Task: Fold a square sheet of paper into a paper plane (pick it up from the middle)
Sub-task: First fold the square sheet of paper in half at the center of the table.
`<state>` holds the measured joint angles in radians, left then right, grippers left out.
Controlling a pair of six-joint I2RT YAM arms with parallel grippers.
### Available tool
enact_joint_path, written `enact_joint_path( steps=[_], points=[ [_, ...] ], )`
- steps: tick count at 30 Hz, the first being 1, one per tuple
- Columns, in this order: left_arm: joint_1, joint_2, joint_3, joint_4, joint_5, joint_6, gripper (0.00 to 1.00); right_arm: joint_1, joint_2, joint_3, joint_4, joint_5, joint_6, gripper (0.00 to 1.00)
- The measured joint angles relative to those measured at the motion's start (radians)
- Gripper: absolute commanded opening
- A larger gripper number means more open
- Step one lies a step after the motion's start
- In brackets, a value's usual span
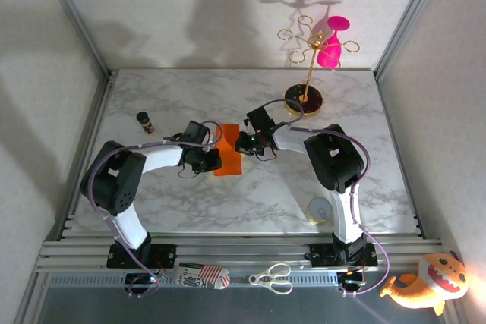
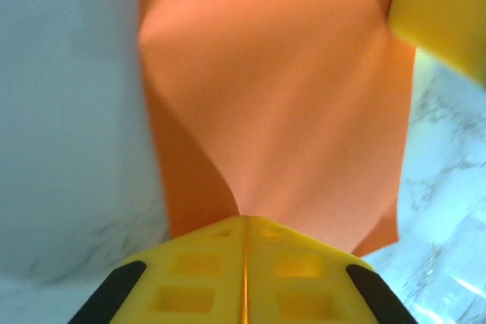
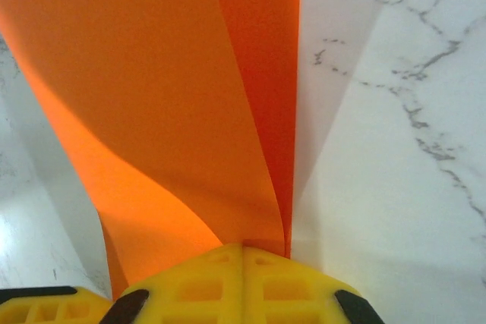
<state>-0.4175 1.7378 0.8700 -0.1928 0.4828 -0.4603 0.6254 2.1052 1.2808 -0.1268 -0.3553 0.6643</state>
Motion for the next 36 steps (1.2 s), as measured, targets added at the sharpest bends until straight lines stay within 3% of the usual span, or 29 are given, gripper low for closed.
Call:
enact_joint_path(
  steps=[8, 13, 16, 21, 30, 36],
  points=[
    [-0.002, -0.086, -0.049, -0.127, -0.029, 0.033, 0.08, 0.001, 0.002, 0.002, 0.0, 0.002, 0.0, 0.0],
    [-0.005, -0.108, 0.003, -0.306, -0.087, 0.055, 0.08, 0.001, 0.002, 0.002, 0.0, 0.004, 0.0, 0.0],
    [-0.002, -0.127, 0.072, -0.332, -0.108, 0.054, 0.09, 0.002, 0.002, 0.002, 0.0, 0.005, 0.0, 0.0],
    [0.005, -0.129, 0.165, -0.213, -0.108, 0.014, 0.07, 0.002, 0.002, 0.002, 0.0, 0.005, 0.0, 0.0],
    [0.041, 0.128, 0.237, 0.043, -0.049, -0.079, 0.07, 0.002, 0.005, 0.01, -0.009, -0.001, -0.026, 0.0],
    [0.074, 0.175, 0.223, 0.122, 0.006, -0.094, 0.08, 0.002, 0.009, 0.022, -0.027, -0.001, -0.048, 0.0]
  ],
)
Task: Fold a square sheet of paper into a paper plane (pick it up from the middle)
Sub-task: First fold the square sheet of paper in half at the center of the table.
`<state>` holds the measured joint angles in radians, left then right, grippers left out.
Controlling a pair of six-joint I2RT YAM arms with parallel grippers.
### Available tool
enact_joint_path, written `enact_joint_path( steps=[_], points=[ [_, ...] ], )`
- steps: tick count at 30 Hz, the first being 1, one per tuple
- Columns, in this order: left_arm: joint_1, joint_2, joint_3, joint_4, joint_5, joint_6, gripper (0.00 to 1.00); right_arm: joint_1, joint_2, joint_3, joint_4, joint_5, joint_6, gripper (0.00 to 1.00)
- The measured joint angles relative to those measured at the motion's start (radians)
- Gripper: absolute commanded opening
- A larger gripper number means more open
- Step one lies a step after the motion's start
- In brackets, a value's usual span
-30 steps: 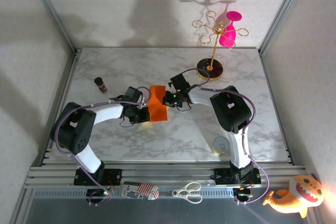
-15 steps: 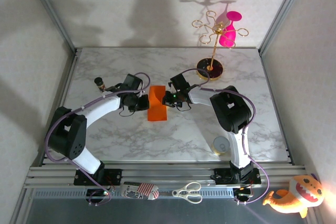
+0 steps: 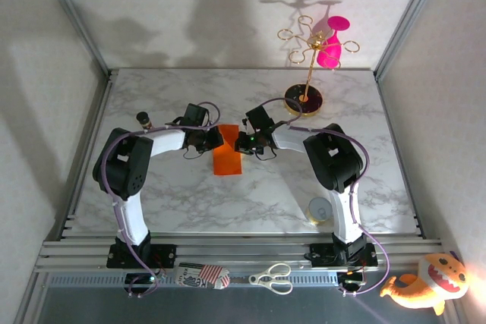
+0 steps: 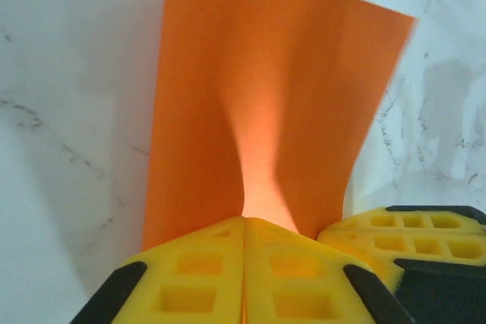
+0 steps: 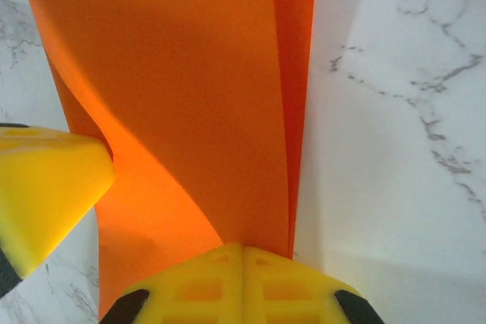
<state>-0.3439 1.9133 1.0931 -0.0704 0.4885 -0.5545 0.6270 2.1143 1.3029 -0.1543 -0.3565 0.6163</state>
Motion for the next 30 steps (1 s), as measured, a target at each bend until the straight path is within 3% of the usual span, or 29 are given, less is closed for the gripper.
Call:
enact_joint_path(
  steps=[10, 19, 24, 30],
  points=[
    [0.064, 0.019, -0.048, 0.053, 0.066, 0.043, 0.08, 0.002, 0.004, 0.014, -0.015, 0.009, -0.023, 0.0],
    [0.115, -0.045, -0.1, 0.059, 0.056, 0.06, 0.09, 0.006, 0.005, 0.02, -0.022, 0.024, -0.029, 0.0],
    [0.069, -0.098, -0.12, 0.082, 0.069, 0.049, 0.09, 0.006, 0.005, 0.02, -0.023, 0.024, -0.029, 0.0],
    [0.026, -0.046, -0.095, 0.095, 0.081, 0.03, 0.08, 0.006, 0.005, 0.02, -0.023, 0.024, -0.029, 0.0]
  ],
)
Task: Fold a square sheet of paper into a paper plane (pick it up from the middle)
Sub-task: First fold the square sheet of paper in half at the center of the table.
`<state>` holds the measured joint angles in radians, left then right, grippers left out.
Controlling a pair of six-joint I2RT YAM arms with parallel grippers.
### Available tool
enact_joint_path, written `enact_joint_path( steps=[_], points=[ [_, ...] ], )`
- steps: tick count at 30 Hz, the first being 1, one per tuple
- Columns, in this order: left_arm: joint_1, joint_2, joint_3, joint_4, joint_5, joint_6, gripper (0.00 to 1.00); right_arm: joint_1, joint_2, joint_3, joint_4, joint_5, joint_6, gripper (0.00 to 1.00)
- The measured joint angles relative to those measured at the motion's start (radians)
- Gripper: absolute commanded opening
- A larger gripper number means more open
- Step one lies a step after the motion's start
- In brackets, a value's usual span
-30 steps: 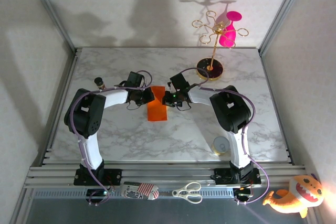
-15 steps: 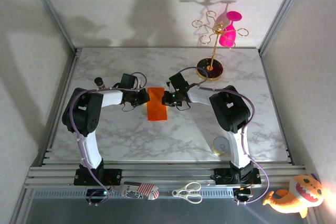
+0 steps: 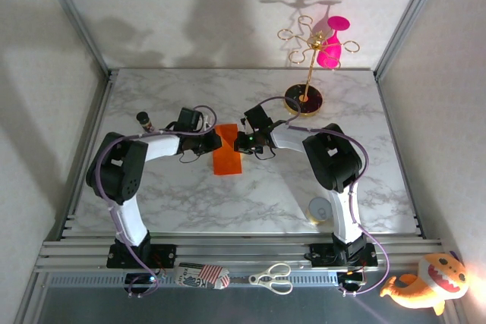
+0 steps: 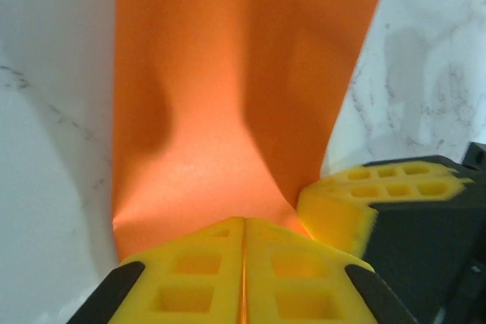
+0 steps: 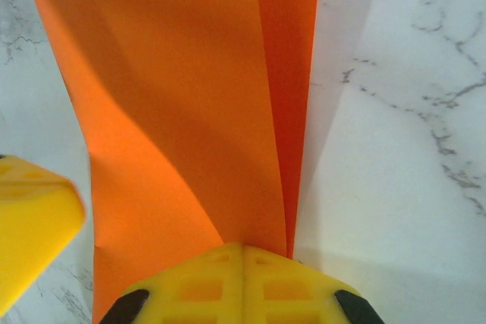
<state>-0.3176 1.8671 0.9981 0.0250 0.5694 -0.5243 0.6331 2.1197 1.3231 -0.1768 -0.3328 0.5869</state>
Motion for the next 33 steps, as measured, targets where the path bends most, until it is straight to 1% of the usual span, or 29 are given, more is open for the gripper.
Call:
enact_joint_path(
  steps=[3, 8, 13, 16, 18, 21, 24, 29, 33],
  points=[
    [0.001, 0.047, 0.014, -0.008, -0.008, 0.0, 0.08, 0.0, 0.0, 0.0, 0.0, 0.0, 0.0, 0.0],
    [0.016, 0.051, 0.02, -0.021, -0.014, 0.005, 0.07, 0.0, 0.0, -0.002, 0.002, 0.0, 0.0, 0.0],
    [0.054, 0.019, 0.008, -0.054, -0.047, 0.016, 0.08, 0.0, 0.0, -0.002, 0.002, 0.001, 0.0, 0.0],
    [0.083, -0.021, -0.026, -0.029, -0.024, 0.005, 0.09, 0.0, 0.0, -0.002, 0.002, 0.001, 0.0, 0.0],
    [0.074, -0.036, -0.035, -0.003, 0.004, -0.001, 0.09, 0.0, 0.0, -0.002, 0.002, 0.001, 0.0, 0.0],
    [0.037, -0.038, -0.028, 0.026, 0.025, -0.003, 0.08, 0.0, 0.0, -0.002, 0.002, 0.003, 0.0, 0.0],
    [0.012, -0.01, 0.011, 0.026, 0.035, -0.003, 0.08, 0.001, 0.0, -0.002, 0.002, 0.003, 0.0, 0.0],
    [0.012, 0.092, 0.101, 0.024, 0.01, -0.003, 0.07, 0.002, 0.0, -0.002, 0.002, 0.008, 0.0, 0.0],
    [0.017, 0.131, 0.121, 0.005, -0.019, 0.005, 0.07, 0.003, -0.001, -0.002, 0.002, 0.012, 0.0, 0.0]
  ],
)
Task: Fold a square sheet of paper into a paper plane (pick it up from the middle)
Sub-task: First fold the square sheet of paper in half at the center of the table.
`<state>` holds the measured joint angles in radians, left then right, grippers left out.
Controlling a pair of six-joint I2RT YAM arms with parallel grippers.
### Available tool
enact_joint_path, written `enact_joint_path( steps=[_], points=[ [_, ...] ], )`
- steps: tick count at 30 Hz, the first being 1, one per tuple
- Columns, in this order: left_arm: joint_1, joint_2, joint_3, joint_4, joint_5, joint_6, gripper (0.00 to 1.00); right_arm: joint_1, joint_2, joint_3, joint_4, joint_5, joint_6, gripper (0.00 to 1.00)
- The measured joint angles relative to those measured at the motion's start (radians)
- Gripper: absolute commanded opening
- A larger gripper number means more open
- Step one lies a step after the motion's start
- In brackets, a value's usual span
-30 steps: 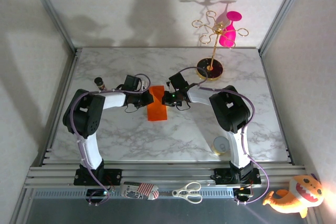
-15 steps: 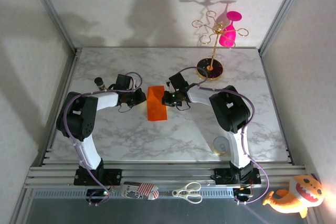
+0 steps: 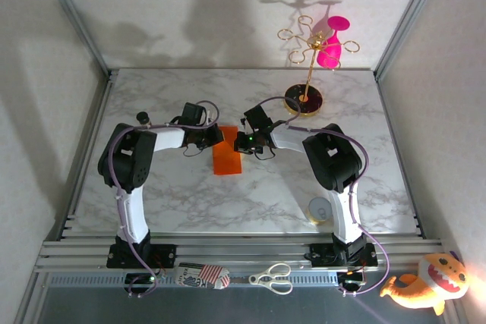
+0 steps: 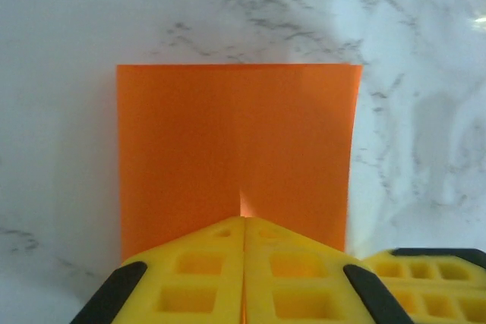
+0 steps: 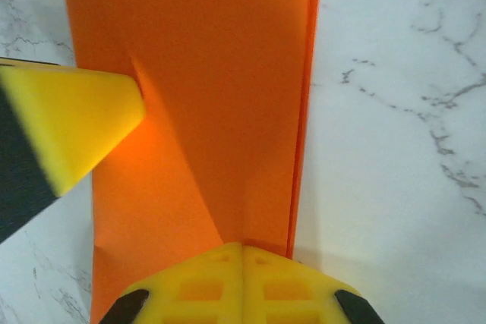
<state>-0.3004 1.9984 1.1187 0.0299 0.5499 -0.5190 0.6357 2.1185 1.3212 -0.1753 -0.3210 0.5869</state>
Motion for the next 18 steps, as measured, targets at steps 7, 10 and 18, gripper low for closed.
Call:
enact_joint_path(
  steps=[7, 10, 18],
  points=[
    [0.026, 0.0, 0.005, -0.02, -0.011, 0.019, 0.07, 0.006, -0.001, 0.0, 0.012, 0.027, -0.002, 0.0],
    [0.053, -0.001, 0.005, -0.019, -0.01, 0.018, 0.06, 0.008, -0.001, -0.002, 0.026, 0.042, -0.005, 0.0],
    [0.127, -0.026, 0.006, -0.043, -0.062, 0.02, 0.07, 0.013, -0.003, -0.006, 0.031, 0.059, -0.019, 0.0]
  ],
)
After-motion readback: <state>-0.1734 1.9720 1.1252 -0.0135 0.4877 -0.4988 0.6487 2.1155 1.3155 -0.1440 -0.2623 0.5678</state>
